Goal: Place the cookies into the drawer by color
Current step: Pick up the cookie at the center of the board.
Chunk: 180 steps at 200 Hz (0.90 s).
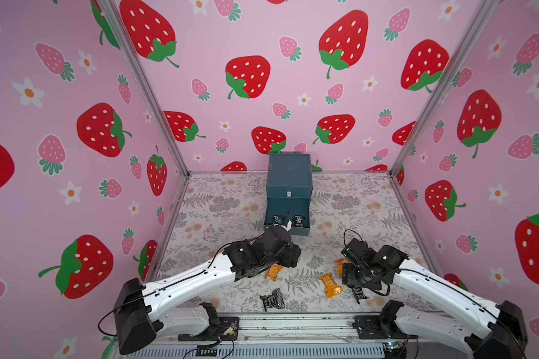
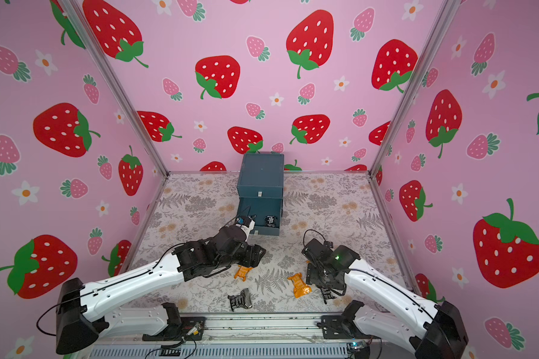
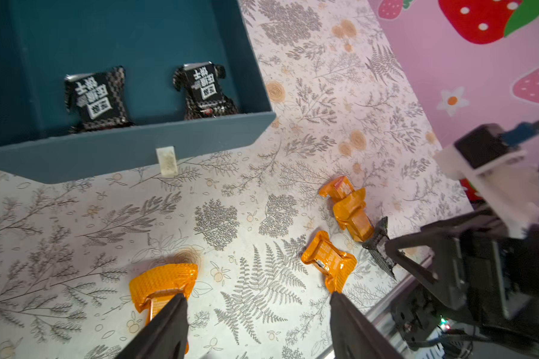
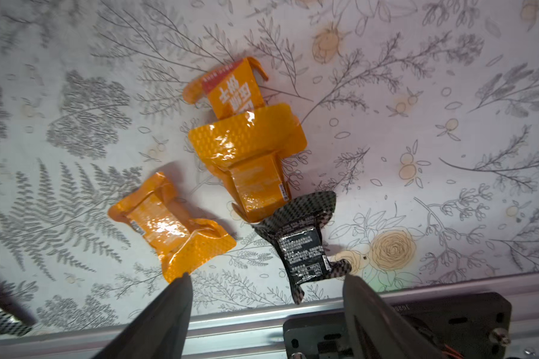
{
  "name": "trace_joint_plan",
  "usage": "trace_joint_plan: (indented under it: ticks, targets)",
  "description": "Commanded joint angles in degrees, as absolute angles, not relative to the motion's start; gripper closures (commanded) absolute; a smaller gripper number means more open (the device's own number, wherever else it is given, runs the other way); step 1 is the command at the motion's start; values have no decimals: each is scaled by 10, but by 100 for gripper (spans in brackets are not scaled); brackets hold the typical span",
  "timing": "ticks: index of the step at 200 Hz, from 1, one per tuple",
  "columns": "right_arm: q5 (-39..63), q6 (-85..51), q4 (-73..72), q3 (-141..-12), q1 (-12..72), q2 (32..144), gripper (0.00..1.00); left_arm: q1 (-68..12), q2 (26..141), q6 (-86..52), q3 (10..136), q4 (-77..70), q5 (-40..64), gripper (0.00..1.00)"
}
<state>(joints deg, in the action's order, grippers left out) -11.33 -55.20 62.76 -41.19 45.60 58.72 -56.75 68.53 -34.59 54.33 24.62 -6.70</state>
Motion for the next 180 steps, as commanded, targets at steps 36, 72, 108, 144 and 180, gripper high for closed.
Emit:
trace_joint_plan:
  ticks: [36,72,108,144,180]
  targets:
    - [-75,-576,633,-359,446,616,21,-597,651,-353,470,157,-25,24]
    - [-17,-527,596,-337,411,637,28,-618,653,-357,449,127,-31,24]
    - [-15,-517,599,-332,394,632,37,-629,648,-363,432,106,-25,25]
    - [-4,-495,590,-337,381,663,43,-637,641,-365,419,94,-30,24]
    - [33,-474,561,-343,379,661,51,-640,632,-367,407,87,-32,25]
